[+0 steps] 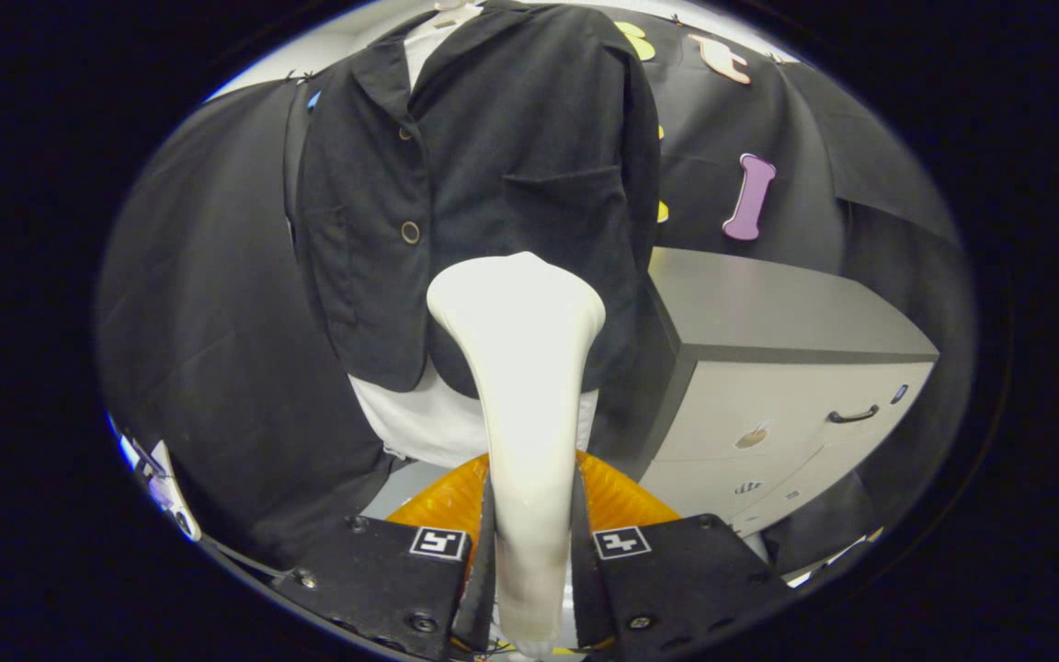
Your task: Iron the clothes twice with a garment steamer, once on the left side and once on the right side.
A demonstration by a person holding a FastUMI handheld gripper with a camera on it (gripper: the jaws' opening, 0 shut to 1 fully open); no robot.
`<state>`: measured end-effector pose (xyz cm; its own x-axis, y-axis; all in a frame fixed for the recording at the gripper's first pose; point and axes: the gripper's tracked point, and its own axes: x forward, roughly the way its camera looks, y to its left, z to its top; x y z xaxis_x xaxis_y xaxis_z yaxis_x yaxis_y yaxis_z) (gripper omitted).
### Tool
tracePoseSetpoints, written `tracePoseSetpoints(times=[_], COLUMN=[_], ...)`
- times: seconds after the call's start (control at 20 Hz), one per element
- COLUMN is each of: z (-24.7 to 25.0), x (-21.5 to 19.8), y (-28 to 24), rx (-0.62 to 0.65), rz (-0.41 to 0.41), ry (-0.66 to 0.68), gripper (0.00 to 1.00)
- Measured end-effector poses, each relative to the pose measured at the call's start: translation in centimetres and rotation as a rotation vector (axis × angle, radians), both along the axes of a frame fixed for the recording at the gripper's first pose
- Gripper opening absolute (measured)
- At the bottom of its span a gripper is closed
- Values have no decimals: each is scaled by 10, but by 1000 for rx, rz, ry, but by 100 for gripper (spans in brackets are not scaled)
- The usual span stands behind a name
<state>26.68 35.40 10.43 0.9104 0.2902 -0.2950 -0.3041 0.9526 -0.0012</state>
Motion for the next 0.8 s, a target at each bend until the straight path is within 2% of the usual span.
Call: tracePoseSetpoints(times=[0.25, 0.8], z=[53, 234], x=[-14, -50], y=[4, 61], rx=[25, 77], rz=[26, 99], ry=[-73, -280], gripper=[37, 37])
